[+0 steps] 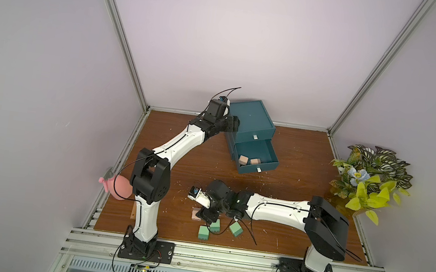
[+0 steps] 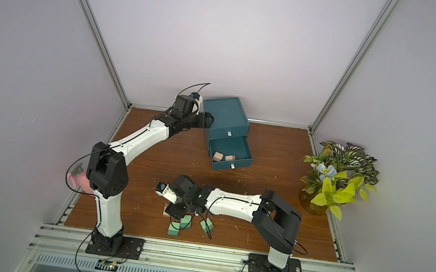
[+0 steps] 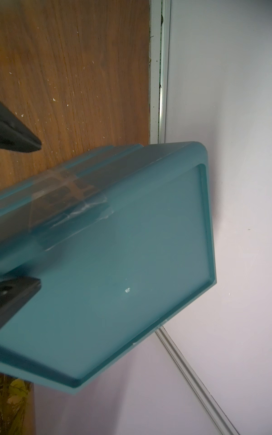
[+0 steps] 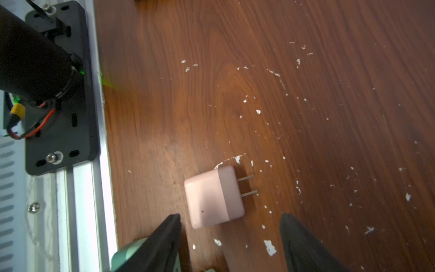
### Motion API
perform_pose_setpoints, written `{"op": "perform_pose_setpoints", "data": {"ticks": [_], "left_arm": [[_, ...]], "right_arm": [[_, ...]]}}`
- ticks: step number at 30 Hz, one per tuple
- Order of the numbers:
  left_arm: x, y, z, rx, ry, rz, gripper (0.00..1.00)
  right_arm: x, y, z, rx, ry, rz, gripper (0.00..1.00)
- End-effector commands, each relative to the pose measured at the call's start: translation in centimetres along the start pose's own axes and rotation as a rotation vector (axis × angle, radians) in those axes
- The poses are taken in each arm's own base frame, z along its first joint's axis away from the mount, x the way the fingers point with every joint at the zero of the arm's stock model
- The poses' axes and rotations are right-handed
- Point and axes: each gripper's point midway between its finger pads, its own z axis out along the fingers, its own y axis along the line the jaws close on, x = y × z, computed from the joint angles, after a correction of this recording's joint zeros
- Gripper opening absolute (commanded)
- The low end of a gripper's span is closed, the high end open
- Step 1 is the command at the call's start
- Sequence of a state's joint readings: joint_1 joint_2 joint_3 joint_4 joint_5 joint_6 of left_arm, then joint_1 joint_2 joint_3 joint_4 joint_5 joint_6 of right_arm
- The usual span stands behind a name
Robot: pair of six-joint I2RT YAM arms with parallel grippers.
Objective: Place the plugs into the drawer by color
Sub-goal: Pick up the plug from the center of the board.
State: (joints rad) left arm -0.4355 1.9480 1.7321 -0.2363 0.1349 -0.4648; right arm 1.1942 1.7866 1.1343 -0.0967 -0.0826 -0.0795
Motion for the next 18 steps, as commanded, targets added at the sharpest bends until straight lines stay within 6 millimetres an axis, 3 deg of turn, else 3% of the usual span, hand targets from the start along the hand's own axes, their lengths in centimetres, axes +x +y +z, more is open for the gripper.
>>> {"op": "perform_pose_setpoints", "data": {"ticks": [1, 18], "left_arm": [[3.2, 2.3, 1.1, -0.064, 0.103, -0.008, 0.79], [3.4, 2.5, 1.1, -0.070, 0.106, -0.006, 0.79]], "right_arm": [[-0.5, 0.0, 0.3, 0.014, -0.025, -0.034, 0.73], [-0.3, 1.0, 2.3, -0.002, 0.023, -0.132, 0.71]]}}
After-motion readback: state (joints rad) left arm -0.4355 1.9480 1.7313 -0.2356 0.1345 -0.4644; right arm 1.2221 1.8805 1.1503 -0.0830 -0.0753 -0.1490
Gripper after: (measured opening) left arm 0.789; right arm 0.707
